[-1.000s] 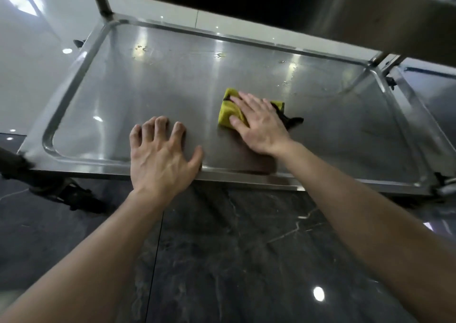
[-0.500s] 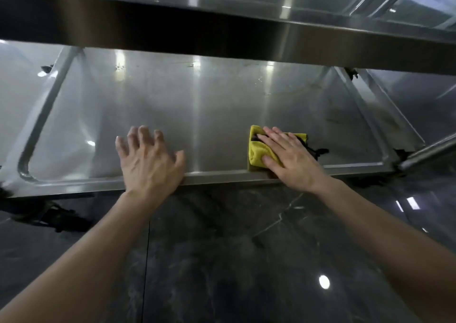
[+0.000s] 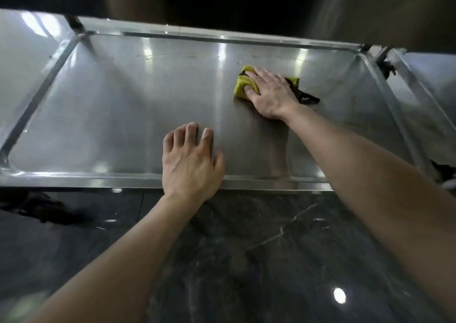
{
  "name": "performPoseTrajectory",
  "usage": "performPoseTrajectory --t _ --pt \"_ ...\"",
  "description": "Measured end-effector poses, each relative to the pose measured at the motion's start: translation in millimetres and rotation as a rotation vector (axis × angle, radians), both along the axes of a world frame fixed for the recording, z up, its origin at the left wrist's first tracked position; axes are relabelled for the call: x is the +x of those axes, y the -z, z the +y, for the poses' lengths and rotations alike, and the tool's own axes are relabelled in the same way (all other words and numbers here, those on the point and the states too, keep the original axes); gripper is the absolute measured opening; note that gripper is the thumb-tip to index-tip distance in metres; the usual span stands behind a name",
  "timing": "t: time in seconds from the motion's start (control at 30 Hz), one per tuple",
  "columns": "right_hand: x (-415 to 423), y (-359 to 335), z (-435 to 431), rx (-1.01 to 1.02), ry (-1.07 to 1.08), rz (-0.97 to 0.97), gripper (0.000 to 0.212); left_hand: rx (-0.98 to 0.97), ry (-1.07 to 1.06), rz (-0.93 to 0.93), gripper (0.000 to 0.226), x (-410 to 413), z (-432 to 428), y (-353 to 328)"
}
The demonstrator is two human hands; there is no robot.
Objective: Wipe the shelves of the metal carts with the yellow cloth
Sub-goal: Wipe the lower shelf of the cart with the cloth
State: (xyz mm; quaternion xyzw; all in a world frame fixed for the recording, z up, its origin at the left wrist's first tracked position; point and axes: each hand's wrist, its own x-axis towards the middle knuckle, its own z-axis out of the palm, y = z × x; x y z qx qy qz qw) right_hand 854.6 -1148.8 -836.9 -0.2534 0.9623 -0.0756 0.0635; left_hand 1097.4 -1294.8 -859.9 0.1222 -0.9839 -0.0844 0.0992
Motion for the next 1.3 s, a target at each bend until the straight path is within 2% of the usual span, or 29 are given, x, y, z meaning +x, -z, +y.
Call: performPoseTrajectory --t 0.07,0.2,0.27,0.37,0.5,0.57,0.73,0.83,0.9,0.97,1.07,1.13,1.2,1.3 --pt "38 6 4 -0.040 -0.040 -0.005 0.066 0.020 -0.011 0.001 0.037 2 -2 1" --pt "175 16 64 -0.125 -0.249 0.067 0.065 0.025 -0.023 0.009 0.036 1 0 2" --pt "202 16 82 -0.126 -0.308 0.037 0.063 0.022 -0.032 -0.007 0.037 2 2 3" --pt "126 5 49 -0.071 -0.291 0.052 0.066 0.012 -0.022 -0.033 0.039 3 2 1" --pt "0 -1 -15 -0.022 -0.040 0.013 0.068 0.016 -0.012 -0.028 0.040 2 0 1" --pt "11 4 -21 -0.032 0.025 0.019 0.068 0.007 -0.021 -0.019 0.039 2 0 1" --pt "165 20 52 -0.105 -0.223 0.096 0.064 -0.023 -0.016 0.006 0.036 4 1 2" --pt "208 13 97 -0.089 -0.259 0.067 0.060 -0.021 -0.026 0.020 0.035 4 1 3" --pt "199 7 107 -0.099 -0.280 0.039 0.061 -0.019 -0.020 0.014 0.034 5 3 3" --pt "152 6 97 -0.081 -0.275 0.017 0.069 -0.021 -0.013 0.002 0.035 4 2 3" --pt "33 5 74 -0.038 -0.066 0.008 0.081 -0.013 -0.005 0.009 0.036 2 2 4" --pt "-23 2 60 -0.012 0.069 -0.008 0.077 -0.027 -0.012 0.003 0.037 2 2 5" --pt "-30 4 53 0.001 0.097 -0.023 0.068 -0.029 -0.019 -0.015 0.038 0 2 5" --pt "38 9 72 -0.070 0.011 0.005 0.066 -0.046 -0.012 -0.053 0.042 2 2 2"
